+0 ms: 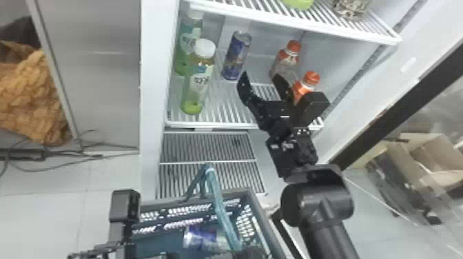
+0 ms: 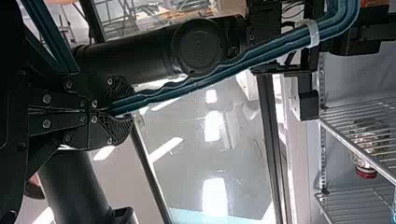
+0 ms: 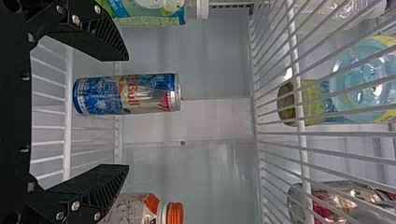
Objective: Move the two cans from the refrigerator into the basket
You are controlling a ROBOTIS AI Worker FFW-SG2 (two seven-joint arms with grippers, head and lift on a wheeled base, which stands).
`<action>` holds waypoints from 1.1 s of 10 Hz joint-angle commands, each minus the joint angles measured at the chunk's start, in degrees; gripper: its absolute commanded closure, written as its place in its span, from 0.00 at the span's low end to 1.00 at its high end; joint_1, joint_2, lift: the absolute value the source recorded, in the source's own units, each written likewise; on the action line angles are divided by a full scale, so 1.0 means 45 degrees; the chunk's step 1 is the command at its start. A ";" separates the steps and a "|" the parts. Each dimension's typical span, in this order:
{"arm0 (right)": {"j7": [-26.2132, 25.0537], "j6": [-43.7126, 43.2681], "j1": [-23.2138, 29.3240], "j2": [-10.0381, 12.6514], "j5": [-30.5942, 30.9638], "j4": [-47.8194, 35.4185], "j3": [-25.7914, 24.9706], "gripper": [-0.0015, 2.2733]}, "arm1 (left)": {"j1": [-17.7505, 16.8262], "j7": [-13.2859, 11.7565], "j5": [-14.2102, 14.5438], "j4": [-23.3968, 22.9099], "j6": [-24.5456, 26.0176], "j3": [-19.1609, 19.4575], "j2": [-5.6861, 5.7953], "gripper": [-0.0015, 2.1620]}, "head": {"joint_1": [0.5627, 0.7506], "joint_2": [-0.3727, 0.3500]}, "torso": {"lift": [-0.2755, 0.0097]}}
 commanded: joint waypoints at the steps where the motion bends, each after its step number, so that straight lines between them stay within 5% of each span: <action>1: 0.0014 -0.0171 -0.0365 -0.0010 0.0000 0.0475 0.0147 0.09 | -0.0002 0.0018 -0.0028 0.0000 0.0000 -0.0012 -0.0008 0.55 | 0.70 0.03 | 0.00; 11: 0.0053 -0.0203 -0.2740 -0.0108 0.0153 0.3069 0.1010 0.08 | -0.0127 0.0038 -0.0003 0.0062 -0.0031 -0.0139 -0.0027 0.55 | 0.70 0.03 | 0.00</action>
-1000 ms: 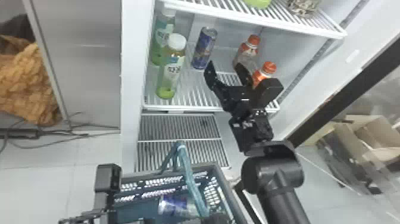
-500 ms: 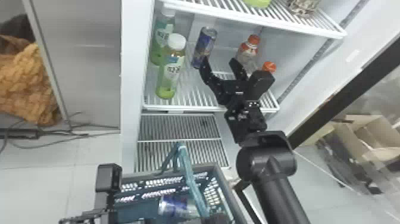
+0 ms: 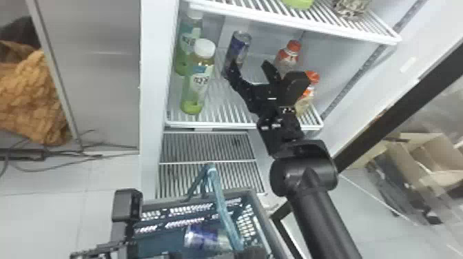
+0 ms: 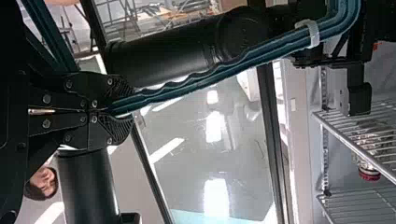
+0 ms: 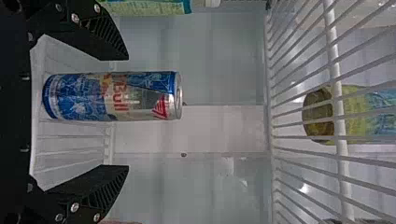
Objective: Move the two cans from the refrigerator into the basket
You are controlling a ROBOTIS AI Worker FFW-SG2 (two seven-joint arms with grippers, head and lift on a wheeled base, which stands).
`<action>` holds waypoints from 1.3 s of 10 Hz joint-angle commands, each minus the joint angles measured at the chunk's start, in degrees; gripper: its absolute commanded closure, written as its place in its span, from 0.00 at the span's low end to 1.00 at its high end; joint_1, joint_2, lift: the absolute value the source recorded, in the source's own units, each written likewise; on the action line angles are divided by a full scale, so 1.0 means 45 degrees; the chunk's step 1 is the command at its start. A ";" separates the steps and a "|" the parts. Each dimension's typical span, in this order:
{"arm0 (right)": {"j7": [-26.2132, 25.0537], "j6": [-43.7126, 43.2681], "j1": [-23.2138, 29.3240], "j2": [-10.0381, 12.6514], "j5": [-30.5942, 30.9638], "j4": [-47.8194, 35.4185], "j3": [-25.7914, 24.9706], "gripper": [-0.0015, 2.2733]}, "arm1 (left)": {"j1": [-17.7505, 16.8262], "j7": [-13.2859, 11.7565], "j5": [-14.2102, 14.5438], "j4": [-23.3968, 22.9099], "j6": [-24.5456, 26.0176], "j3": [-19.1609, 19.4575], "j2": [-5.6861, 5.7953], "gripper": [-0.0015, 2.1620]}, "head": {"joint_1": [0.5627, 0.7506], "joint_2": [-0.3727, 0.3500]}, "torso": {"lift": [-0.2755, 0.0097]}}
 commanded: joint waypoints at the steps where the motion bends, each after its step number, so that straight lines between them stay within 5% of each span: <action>1: 0.0001 -0.0002 -0.0283 -0.0022 -0.0082 0.0402 0.0198 0.08 | -0.0025 0.0000 0.0117 0.0063 -0.0063 -0.0069 -0.0022 0.55 | 0.70 0.03 | 0.00; 13: -0.0761 -0.0096 -0.2376 -0.0295 -0.0336 0.2809 0.1823 0.08 | -0.0275 0.0000 0.0346 0.0251 -0.0157 -0.0374 0.0017 0.54 | 0.70 0.03 | 0.00</action>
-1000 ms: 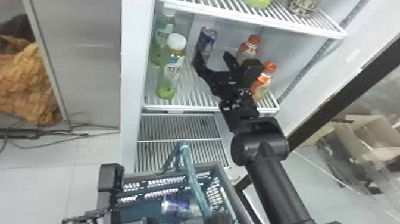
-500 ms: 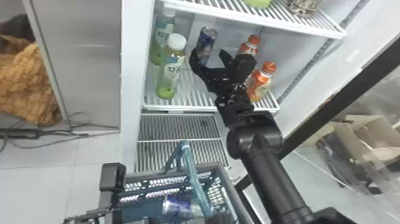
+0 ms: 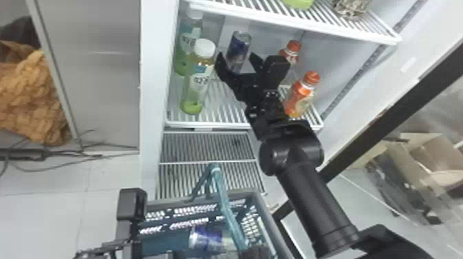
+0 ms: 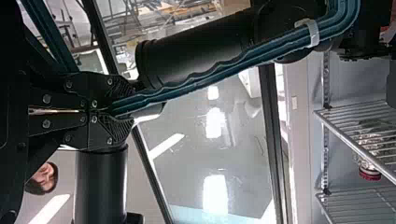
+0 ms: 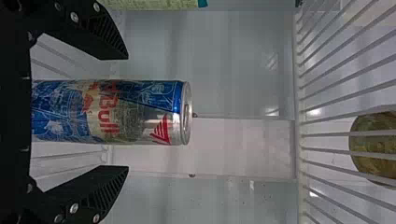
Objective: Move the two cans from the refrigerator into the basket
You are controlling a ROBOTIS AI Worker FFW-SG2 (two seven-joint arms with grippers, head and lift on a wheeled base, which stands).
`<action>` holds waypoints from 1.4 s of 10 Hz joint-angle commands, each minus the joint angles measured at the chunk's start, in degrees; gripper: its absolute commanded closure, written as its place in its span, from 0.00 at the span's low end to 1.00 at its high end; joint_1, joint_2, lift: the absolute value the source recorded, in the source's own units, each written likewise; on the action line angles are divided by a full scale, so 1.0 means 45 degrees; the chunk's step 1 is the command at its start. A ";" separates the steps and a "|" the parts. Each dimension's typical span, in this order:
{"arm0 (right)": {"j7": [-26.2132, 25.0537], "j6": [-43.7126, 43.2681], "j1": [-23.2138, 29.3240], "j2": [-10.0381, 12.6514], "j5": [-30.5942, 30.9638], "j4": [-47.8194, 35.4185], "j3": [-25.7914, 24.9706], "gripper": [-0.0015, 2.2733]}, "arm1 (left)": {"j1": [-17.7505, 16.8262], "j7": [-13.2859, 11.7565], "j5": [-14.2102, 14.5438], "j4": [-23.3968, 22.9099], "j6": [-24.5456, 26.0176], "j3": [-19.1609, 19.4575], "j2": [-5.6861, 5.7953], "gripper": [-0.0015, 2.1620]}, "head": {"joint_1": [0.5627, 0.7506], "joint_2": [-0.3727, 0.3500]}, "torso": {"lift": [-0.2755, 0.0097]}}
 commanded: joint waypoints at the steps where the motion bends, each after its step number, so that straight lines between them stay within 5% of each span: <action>1: -0.0070 0.0000 -0.0208 -0.0008 -0.0052 0.0332 0.0184 0.16 | -0.0031 0.0000 0.0022 0.0004 -0.0003 -0.0014 0.0031 0.54 | 0.70 0.03 | 0.00; 2: -0.0148 0.0000 -0.0270 -0.0027 -0.0128 0.0363 0.0311 0.31 | -0.0031 0.0000 0.0048 0.0004 -0.0003 -0.0014 0.0051 0.54 | 0.70 0.03 | 0.00; 3: -0.0206 0.0000 -0.0270 -0.0027 -0.0230 0.0363 0.0387 0.35 | -0.0031 0.0000 0.0048 0.0004 -0.0003 -0.0040 0.0051 0.54 | 0.70 0.03 | 0.00; 10: -0.0441 -0.0125 0.0198 -0.0047 -0.0331 -0.0480 0.0387 0.35 | 0.0063 -0.0019 0.0073 0.0035 0.0028 0.0062 0.0051 0.54 | 0.70 0.03 | 0.00; 14: -0.0284 0.0656 0.1730 -0.0066 -0.0052 -0.3043 -0.0933 0.35 | 0.0126 -0.0039 0.0048 0.0035 -0.0003 0.0112 0.0051 0.54 | 0.70 0.03 | 0.00</action>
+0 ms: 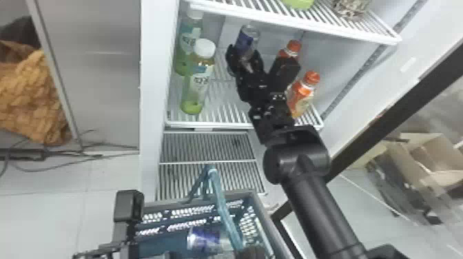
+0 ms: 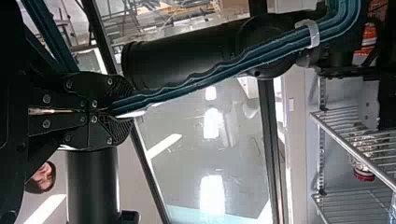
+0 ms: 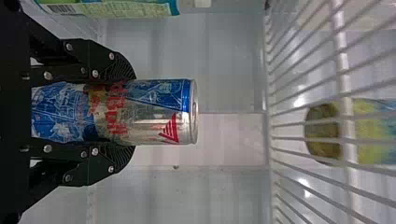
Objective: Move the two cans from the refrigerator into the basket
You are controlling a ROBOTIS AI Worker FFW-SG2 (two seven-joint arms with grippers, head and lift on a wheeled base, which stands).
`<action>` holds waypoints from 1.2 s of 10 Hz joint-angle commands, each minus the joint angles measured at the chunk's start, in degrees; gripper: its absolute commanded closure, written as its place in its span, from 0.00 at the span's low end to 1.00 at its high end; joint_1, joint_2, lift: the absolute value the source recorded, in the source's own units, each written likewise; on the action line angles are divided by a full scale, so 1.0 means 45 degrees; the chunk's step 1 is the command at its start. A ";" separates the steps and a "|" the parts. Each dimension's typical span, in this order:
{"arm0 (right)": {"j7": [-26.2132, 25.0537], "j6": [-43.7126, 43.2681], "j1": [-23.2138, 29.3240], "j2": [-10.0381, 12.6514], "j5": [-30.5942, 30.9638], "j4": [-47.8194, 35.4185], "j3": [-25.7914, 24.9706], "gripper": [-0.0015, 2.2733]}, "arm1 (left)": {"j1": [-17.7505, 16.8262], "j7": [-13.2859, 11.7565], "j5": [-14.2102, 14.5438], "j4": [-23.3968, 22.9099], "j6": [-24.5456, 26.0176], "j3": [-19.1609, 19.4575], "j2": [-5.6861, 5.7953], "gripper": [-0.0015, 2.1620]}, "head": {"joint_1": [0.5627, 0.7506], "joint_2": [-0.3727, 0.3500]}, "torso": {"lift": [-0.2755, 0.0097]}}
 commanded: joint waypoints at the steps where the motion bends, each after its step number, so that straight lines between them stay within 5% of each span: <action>1: 0.0104 0.0431 0.0681 -0.0049 0.0115 -0.1066 -0.0437 0.35 | 0.0002 0.0003 -0.0015 0.0000 0.0000 0.0001 0.0000 0.54 | 0.70 0.03 | 0.00; 7: 0.0300 0.1962 0.3149 -0.0185 -0.0063 -0.4691 -0.1504 0.35 | 0.0065 -0.0016 -0.0015 0.0000 -0.0032 0.0052 -0.0039 0.54 | 0.70 0.03 | 0.00; 12: 0.0456 0.2650 0.6024 0.0225 -0.0292 -0.8003 -0.3002 0.35 | 0.0096 -0.0016 -0.0015 0.0000 0.0000 0.0077 -0.0078 0.54 | 0.70 0.03 | 0.00</action>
